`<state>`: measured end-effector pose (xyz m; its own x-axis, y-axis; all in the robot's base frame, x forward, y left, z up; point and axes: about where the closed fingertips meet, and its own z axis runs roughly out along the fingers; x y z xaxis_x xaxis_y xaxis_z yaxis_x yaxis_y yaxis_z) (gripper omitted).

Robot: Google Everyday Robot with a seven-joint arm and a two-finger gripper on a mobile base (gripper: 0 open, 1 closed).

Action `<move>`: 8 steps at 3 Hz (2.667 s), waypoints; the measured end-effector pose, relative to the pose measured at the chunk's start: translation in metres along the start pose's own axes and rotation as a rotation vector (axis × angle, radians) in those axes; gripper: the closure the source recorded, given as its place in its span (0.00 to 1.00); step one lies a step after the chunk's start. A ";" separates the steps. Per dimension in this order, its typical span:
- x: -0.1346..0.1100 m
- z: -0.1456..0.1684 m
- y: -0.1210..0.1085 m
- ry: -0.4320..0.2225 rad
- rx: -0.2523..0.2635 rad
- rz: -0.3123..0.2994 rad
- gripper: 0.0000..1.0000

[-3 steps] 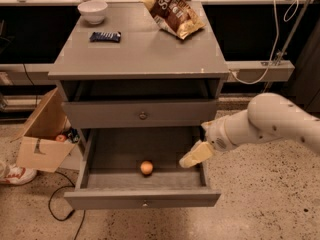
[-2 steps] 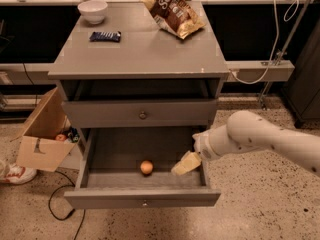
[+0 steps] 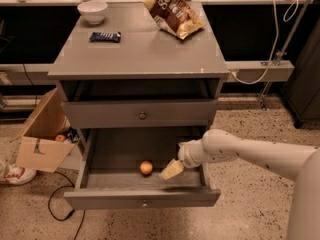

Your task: Pick orange from middle drawer and place on counter

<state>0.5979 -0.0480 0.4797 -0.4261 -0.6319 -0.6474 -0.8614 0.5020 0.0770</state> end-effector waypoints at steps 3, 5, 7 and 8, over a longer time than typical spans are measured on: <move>-0.027 0.108 0.006 -0.082 -0.058 -0.076 0.00; -0.028 0.145 0.019 -0.051 -0.059 -0.084 0.02; -0.017 0.162 0.026 -0.024 -0.057 -0.080 0.47; -0.014 0.149 0.027 -0.048 -0.082 -0.100 0.71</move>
Offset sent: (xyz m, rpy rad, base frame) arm 0.0491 0.0798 -0.0666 0.0710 -0.0733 0.0865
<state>0.6218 0.0628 0.3781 -0.3247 -0.6463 -0.6905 -0.9195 0.3867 0.0705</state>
